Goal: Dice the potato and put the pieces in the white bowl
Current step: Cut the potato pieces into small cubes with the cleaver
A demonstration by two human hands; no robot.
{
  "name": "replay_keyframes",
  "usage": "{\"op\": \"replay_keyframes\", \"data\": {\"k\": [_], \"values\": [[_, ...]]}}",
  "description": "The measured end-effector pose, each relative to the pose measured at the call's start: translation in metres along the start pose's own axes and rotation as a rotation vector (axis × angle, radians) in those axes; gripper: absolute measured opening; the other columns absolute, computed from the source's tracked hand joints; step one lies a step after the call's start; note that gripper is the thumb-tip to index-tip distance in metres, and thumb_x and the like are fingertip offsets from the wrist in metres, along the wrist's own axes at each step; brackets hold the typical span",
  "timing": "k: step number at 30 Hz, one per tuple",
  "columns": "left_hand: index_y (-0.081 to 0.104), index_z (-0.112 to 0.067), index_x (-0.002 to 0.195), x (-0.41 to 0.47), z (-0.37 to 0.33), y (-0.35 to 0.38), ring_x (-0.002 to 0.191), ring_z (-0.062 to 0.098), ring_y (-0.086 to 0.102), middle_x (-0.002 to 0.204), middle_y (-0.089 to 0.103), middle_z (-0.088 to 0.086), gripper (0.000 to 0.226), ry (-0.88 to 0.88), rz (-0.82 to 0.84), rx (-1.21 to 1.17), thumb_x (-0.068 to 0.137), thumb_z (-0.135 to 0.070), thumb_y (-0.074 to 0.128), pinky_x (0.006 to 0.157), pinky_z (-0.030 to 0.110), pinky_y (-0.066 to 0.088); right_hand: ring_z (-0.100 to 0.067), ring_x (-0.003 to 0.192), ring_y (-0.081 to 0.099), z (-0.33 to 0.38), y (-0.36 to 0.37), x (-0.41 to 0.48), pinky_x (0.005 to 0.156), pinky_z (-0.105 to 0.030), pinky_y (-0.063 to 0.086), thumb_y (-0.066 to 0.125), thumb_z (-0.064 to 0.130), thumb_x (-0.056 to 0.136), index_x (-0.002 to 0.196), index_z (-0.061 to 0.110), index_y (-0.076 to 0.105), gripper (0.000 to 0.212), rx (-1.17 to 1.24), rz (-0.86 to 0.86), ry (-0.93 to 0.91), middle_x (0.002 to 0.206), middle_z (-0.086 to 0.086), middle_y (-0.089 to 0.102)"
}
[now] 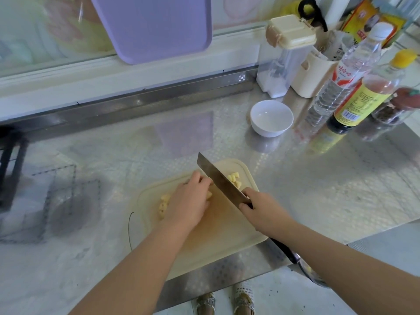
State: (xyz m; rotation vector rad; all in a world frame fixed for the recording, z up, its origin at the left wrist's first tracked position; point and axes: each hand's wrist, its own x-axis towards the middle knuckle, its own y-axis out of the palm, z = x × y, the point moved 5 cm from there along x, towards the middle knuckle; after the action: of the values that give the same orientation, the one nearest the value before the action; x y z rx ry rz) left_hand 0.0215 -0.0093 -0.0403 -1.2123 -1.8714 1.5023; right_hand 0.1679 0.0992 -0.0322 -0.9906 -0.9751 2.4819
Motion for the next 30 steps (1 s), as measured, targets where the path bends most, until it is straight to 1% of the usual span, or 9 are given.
{"op": "replay_keyframes", "data": {"k": [3, 7, 9, 13, 16, 18, 22, 24, 30], "values": [[0.046, -0.033, 0.135, -0.005, 0.003, 0.003, 0.109, 0.020, 0.058, 0.128, 0.048, -0.011, 0.062, -0.009, 0.032, -0.113, 0.081, -0.029, 0.075, 0.092, 0.038, 0.050, -0.017, 0.071, 0.066, 0.000, 0.001, -0.001, 0.073, -0.039, 0.060, 0.044, 0.027, 0.104, 0.124, 0.022, 0.053, 0.023, 0.001, 0.005, 0.001, 0.090, -0.002, 0.067], [0.053, -0.029, 0.133, -0.010, 0.009, 0.005, 0.108, 0.018, 0.060, 0.125, 0.055, -0.008, 0.056, -0.037, 0.051, -0.155, 0.082, -0.032, 0.074, 0.095, 0.036, 0.049, -0.018, 0.077, 0.067, 0.000, 0.003, -0.001, 0.078, -0.041, 0.060, 0.044, 0.029, 0.104, 0.123, 0.022, 0.053, 0.022, -0.009, 0.004, 0.005, 0.094, -0.003, 0.068], [0.057, -0.027, 0.131, -0.009, 0.013, 0.004, 0.104, 0.018, 0.060, 0.118, 0.057, -0.007, 0.051, -0.064, 0.050, -0.181, 0.082, -0.032, 0.074, 0.092, 0.035, 0.049, -0.018, 0.082, 0.065, 0.002, 0.004, -0.001, 0.079, -0.041, 0.059, 0.045, 0.030, 0.103, 0.124, 0.023, 0.053, 0.023, -0.020, -0.014, -0.003, 0.096, -0.002, 0.068], [0.059, -0.027, 0.128, -0.007, 0.009, 0.004, 0.094, 0.015, 0.058, 0.099, 0.051, -0.009, 0.049, -0.085, 0.042, -0.194, 0.081, -0.033, 0.074, 0.085, 0.031, 0.049, -0.016, 0.077, 0.063, 0.004, 0.010, 0.000, 0.074, -0.040, 0.058, 0.044, 0.029, 0.103, 0.116, 0.025, 0.052, 0.017, -0.032, -0.027, -0.005, 0.087, 0.001, 0.065], [0.059, -0.028, 0.127, -0.007, 0.006, 0.005, 0.093, 0.015, 0.058, 0.097, 0.047, -0.010, 0.049, -0.121, 0.035, -0.218, 0.081, -0.037, 0.073, 0.081, 0.027, 0.047, -0.017, 0.075, 0.062, 0.005, 0.015, 0.002, 0.074, -0.041, 0.058, 0.042, 0.029, 0.103, 0.109, 0.023, 0.054, 0.014, -0.053, -0.023, -0.001, 0.084, 0.001, 0.063], [0.062, -0.027, 0.122, -0.007, 0.006, 0.006, 0.089, 0.015, 0.058, 0.096, 0.052, -0.008, 0.045, -0.148, 0.031, -0.228, 0.080, -0.038, 0.072, 0.078, 0.026, 0.046, -0.018, 0.076, 0.062, 0.005, 0.017, 0.003, 0.075, -0.043, 0.058, 0.041, 0.030, 0.103, 0.107, 0.022, 0.054, 0.015, -0.054, -0.019, -0.002, 0.084, 0.001, 0.062], [0.066, -0.022, 0.110, -0.008, 0.004, 0.008, 0.085, 0.014, 0.062, 0.095, 0.065, -0.007, 0.035, -0.240, 0.012, -0.305, 0.078, -0.036, 0.073, 0.081, 0.033, 0.053, -0.019, 0.076, 0.060, 0.008, 0.013, 0.004, 0.076, -0.044, 0.055, 0.038, 0.029, 0.104, 0.098, 0.020, 0.054, 0.020, -0.041, 0.011, -0.022, 0.083, -0.001, 0.061], [0.064, -0.023, 0.110, -0.007, 0.001, 0.009, 0.087, 0.014, 0.063, 0.094, 0.066, -0.009, 0.036, -0.262, 0.009, -0.317, 0.077, -0.036, 0.073, 0.084, 0.035, 0.053, -0.021, 0.073, 0.058, 0.009, 0.007, 0.002, 0.072, -0.044, 0.052, 0.036, 0.029, 0.105, 0.092, 0.018, 0.053, 0.023, -0.027, -0.007, -0.027, 0.079, -0.002, 0.059], [0.064, -0.023, 0.107, -0.008, 0.003, 0.011, 0.089, 0.017, 0.066, 0.093, 0.069, -0.007, 0.035, -0.351, -0.024, -0.354, 0.076, -0.037, 0.075, 0.083, 0.036, 0.054, -0.022, 0.070, 0.056, 0.014, -0.002, -0.012, 0.065, -0.042, 0.048, 0.033, 0.031, 0.106, 0.101, 0.022, 0.048, 0.018, -0.138, -0.040, -0.097, 0.074, 0.001, 0.053]]}}
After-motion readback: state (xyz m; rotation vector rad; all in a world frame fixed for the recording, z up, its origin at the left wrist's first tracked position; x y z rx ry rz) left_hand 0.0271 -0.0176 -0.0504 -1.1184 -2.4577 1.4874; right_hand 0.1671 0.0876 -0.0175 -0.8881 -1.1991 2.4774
